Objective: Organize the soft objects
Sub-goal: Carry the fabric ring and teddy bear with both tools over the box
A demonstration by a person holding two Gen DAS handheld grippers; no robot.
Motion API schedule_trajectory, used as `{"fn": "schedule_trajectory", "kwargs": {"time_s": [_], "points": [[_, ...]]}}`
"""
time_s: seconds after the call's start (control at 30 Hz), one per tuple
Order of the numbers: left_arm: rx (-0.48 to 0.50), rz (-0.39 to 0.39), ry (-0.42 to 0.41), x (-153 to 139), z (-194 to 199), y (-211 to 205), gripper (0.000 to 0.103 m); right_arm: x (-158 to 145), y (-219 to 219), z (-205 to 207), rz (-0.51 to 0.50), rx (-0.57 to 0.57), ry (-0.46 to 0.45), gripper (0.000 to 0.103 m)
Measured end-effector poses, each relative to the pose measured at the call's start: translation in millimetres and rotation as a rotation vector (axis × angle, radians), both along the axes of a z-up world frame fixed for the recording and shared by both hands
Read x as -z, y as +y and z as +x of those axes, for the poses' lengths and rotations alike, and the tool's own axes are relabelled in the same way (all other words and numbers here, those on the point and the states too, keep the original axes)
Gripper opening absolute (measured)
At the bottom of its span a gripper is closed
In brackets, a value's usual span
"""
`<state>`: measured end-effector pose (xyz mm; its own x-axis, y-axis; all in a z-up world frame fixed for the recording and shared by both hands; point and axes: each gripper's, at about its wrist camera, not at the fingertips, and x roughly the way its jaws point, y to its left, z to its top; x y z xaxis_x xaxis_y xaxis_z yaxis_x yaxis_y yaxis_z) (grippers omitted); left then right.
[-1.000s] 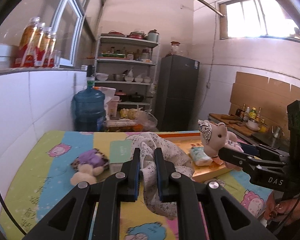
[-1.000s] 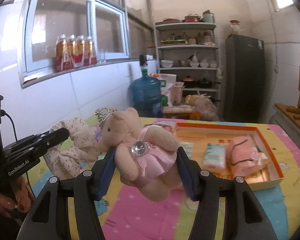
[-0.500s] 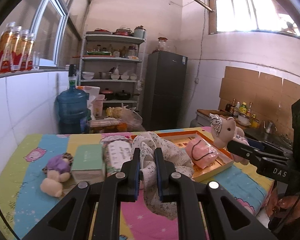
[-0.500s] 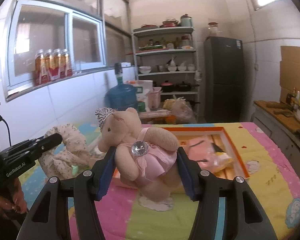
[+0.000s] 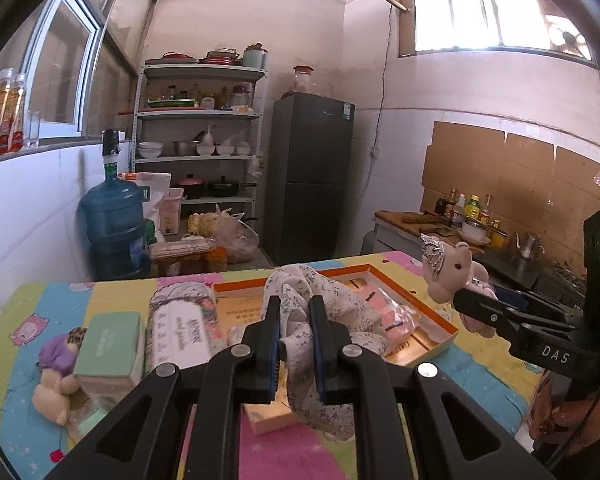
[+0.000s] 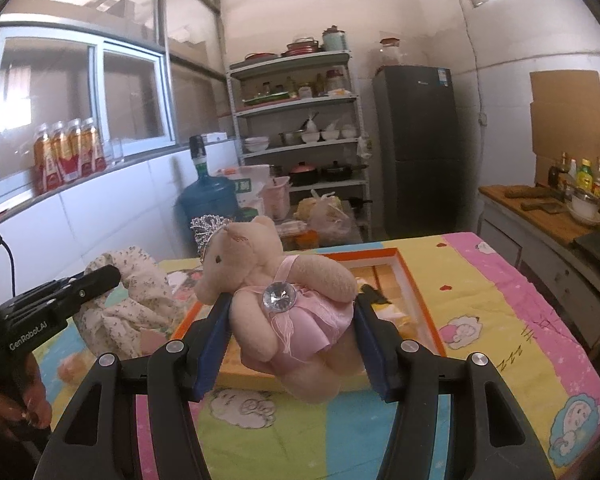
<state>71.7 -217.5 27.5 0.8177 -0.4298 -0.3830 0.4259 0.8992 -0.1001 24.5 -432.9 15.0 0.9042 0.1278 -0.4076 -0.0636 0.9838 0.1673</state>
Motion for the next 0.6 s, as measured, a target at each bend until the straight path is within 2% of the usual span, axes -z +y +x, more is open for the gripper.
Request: {"fn": "schedule_trajectory", "kwargs": {"time_s": [0.33, 0.6], "points": [[0.001, 0.018, 0.012, -4.8, 38.8, -33.8, 0.013, -5.4, -30.3, 39.0, -0.023, 0.012, -0.001, 0.061], [-0.024, 0.022, 0.063, -3.0, 85.7, -61.4, 0.013, -11.8, -48.4, 88.6, -0.063, -0.017, 0.015, 0.061]]}}
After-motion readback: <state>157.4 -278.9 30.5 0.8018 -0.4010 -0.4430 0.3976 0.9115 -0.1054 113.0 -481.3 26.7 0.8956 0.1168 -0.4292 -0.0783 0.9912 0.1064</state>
